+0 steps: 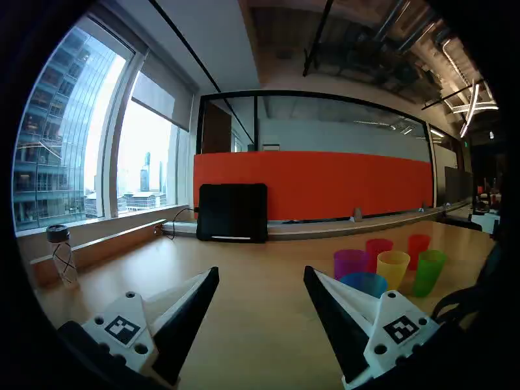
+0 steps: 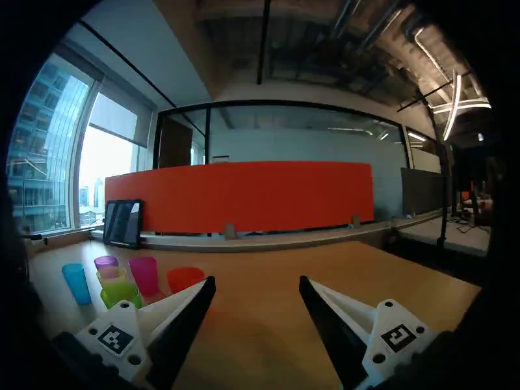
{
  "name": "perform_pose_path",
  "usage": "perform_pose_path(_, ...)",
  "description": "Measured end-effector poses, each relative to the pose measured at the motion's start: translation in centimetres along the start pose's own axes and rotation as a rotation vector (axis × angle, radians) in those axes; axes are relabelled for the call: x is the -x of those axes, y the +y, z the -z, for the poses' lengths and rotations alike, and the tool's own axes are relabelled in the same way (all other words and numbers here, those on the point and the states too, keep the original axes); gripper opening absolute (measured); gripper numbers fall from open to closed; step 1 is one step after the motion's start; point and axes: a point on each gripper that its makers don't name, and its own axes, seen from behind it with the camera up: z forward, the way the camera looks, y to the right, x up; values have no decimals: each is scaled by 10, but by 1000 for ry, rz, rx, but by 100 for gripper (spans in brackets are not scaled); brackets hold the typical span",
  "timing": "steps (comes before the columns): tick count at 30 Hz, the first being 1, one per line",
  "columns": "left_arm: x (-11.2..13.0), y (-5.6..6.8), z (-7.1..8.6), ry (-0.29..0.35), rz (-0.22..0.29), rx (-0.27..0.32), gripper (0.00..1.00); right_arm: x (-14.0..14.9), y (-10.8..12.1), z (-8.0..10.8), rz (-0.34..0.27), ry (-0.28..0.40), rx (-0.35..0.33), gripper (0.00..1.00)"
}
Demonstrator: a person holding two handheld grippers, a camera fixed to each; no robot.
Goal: Pour water
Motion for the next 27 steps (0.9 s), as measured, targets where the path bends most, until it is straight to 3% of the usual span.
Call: perform_pose_path(27, 1, 0, 0, 0, 0, 0, 97, 1, -6, 4, 33, -5, -15, 99)
